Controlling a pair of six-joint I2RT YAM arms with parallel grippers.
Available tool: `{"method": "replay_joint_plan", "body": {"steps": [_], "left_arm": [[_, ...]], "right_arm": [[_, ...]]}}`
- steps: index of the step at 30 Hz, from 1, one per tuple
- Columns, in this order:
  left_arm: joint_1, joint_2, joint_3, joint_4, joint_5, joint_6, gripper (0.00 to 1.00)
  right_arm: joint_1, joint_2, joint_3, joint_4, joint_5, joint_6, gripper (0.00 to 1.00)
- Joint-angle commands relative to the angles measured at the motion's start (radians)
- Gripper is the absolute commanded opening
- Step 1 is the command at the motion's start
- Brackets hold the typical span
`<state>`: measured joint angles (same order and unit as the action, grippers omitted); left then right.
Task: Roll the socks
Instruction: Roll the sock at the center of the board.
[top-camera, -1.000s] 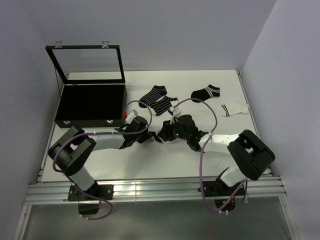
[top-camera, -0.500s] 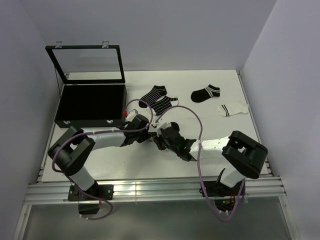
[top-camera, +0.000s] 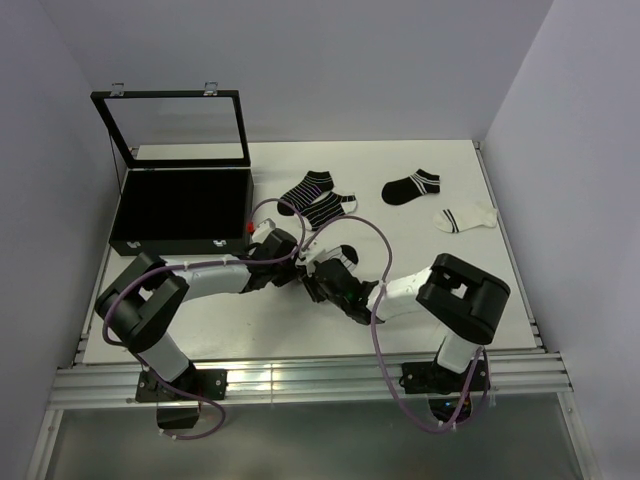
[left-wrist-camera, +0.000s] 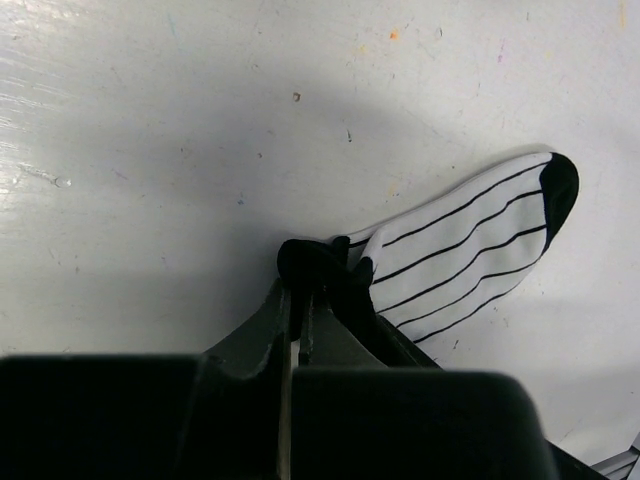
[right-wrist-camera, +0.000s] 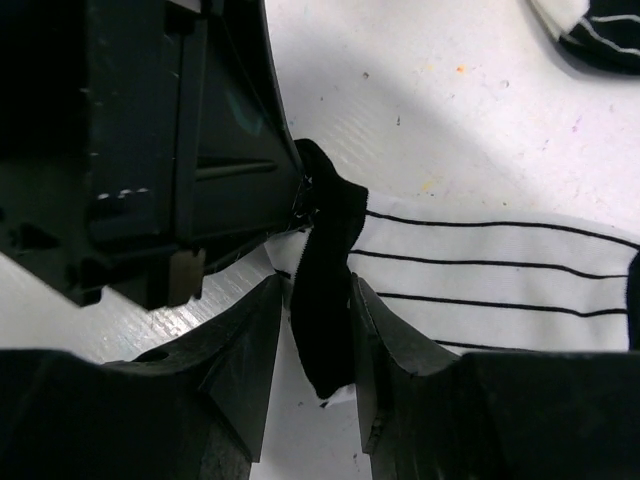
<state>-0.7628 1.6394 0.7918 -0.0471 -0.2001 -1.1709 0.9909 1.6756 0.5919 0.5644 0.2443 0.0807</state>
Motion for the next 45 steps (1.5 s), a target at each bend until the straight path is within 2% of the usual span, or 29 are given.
{"method": "replay_joint_plan", "body": {"steps": [1,10,14,19,20,22,25,26,33,35,36,39,45], "left_arm": [[-0.004,-0.024,0.004,-0.071,0.001,0.014,0.0],[-0.006,-0.044,0.004,-0.08,0.018,-0.004,0.0],[-0.004,-0.046,-0.002,-0.073,0.034,-0.024,0.0],[-0.004,-0.052,-0.006,-0.066,0.057,-0.045,0.0],[-0.004,-0.056,-0.014,-0.062,0.056,-0.052,0.0],[-0.004,-0.078,-0.022,-0.056,0.05,-0.07,0.0],[-0.001,-0.118,-0.046,-0.045,0.028,-0.099,0.01],[0.0,-0.13,-0.061,-0.036,0.013,-0.108,0.03],[0.016,-0.248,-0.146,0.038,-0.031,-0.18,0.38],[0.016,-0.26,-0.166,0.068,-0.036,-0.18,0.43],[0.017,-0.266,-0.169,0.087,-0.033,-0.179,0.49],[0.016,-0.266,-0.181,0.105,-0.028,-0.173,0.54],[0.017,-0.236,-0.206,0.181,0.001,-0.165,0.57]], "right_arm": [[0.008,0.026,0.034,0.034,0.023,-0.009,0.41],[0.008,0.099,0.055,-0.032,0.033,0.03,0.42],[0.006,0.137,0.081,-0.066,0.049,0.042,0.38],[0.002,0.171,0.088,-0.081,0.033,0.067,0.19],[0.0,0.17,0.082,-0.078,0.026,0.073,0.1],[-0.017,0.162,0.069,-0.066,-0.015,0.08,0.02],[-0.055,0.127,0.037,-0.034,-0.091,0.099,0.0],[-0.067,0.112,0.022,-0.026,-0.121,0.114,0.0],[-0.161,0.061,-0.026,0.046,-0.347,0.198,0.0],[-0.192,0.061,-0.05,0.083,-0.425,0.241,0.0],[-0.205,0.062,-0.055,0.113,-0.451,0.255,0.0],[-0.261,0.082,-0.086,0.199,-0.554,0.323,0.0],[-0.36,0.133,-0.132,0.35,-0.704,0.456,0.0]]}}
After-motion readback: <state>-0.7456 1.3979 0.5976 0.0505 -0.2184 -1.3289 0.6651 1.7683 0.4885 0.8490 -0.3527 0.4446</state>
